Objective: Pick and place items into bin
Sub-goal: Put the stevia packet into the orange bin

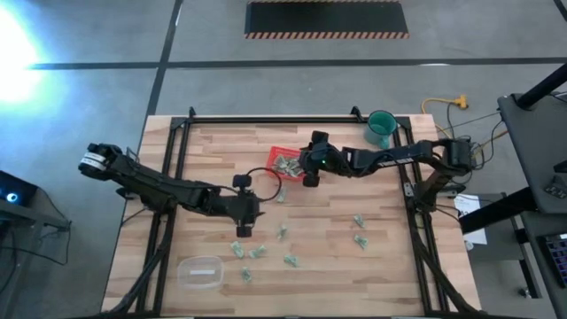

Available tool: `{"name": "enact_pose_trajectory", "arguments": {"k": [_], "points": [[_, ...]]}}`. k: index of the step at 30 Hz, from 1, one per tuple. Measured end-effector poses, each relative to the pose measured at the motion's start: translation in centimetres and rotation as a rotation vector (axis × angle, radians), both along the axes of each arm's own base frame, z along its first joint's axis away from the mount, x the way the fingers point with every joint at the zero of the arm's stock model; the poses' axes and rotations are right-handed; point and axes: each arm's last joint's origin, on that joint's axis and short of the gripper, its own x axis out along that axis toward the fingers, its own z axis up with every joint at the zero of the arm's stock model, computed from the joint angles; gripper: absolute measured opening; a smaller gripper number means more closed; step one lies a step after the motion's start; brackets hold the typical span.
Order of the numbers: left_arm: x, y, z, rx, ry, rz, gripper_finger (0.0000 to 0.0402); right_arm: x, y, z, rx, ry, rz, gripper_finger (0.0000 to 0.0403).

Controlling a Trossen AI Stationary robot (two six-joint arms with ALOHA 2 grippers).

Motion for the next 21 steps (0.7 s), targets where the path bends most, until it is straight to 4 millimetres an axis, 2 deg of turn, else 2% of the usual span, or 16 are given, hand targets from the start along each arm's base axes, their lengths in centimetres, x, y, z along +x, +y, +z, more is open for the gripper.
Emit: {"name": "enact_pose_trajectory", "arguments": {"k": [5,10,16,21], "points": [[0.2,0.1,-0.7,0.09,-0.025,-0.075,0.0148,-1.2,1.8,2.0,0.012,0.018,0.039,0.017],[1.1,0.9,-1.9,0.109,-0.001,-0.051,0.0148,-3.2,3.7,4.3,0.065,0.021,0.057,0.0163],[3.3,3.4,-4.2,0.065,0.052,-0.019,0.0148,-5.8,6.5,6.7,0.109,-0.04,0.113,0.0153],[4.7,5.6,-6.0,0.054,0.129,0.009,0.0148,-8.2,8.7,7.4,0.119,-0.085,0.198,0.0145]]}}
